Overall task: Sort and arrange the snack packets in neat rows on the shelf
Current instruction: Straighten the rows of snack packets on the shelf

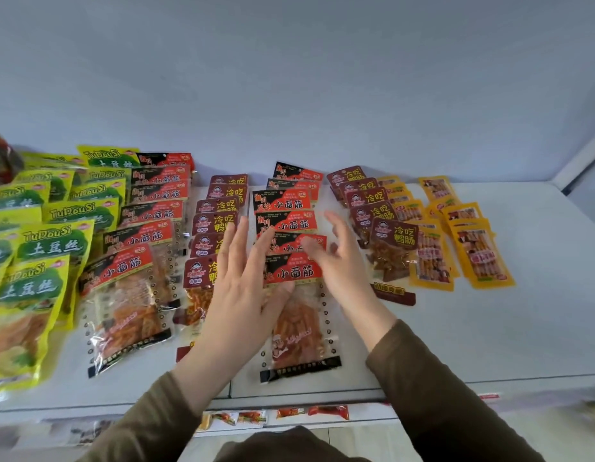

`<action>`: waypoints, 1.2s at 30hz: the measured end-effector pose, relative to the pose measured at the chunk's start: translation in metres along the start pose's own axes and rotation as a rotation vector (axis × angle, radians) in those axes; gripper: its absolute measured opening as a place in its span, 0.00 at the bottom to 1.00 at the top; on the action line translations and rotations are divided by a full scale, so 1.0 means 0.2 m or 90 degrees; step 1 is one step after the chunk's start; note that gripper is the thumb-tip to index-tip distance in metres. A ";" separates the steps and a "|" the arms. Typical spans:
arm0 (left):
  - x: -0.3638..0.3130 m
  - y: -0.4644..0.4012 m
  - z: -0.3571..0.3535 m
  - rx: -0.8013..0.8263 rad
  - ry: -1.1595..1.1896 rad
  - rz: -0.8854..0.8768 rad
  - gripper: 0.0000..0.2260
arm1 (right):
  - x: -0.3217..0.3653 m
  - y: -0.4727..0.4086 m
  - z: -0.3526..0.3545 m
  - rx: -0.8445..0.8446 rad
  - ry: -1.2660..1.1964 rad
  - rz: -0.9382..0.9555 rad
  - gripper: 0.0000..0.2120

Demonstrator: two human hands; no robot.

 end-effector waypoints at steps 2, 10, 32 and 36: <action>-0.08 0.05 0.02 0.035 -0.131 -0.032 0.32 | 0.02 -0.02 0.07 0.001 -0.052 -0.033 0.32; -0.10 0.09 -0.16 0.211 -0.285 -0.002 0.33 | 0.08 -0.33 0.01 0.069 -0.149 -0.140 0.28; -0.02 0.08 -0.13 0.211 -0.233 -0.007 0.30 | 0.07 -0.27 -0.13 0.062 -0.351 -0.149 0.40; 0.01 0.08 -0.04 0.143 -0.184 -0.034 0.29 | 0.07 -0.21 -0.07 0.059 -0.325 -0.129 0.29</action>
Point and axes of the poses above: each hand's wrist, its own y-axis away from the middle knuckle, its own z-axis out of the back of the hand, x = y × z, the point moved 1 cm from there along -y, towards the middle knuckle, and after that the axes turned 13 degrees about y, right-handed, at the moved point
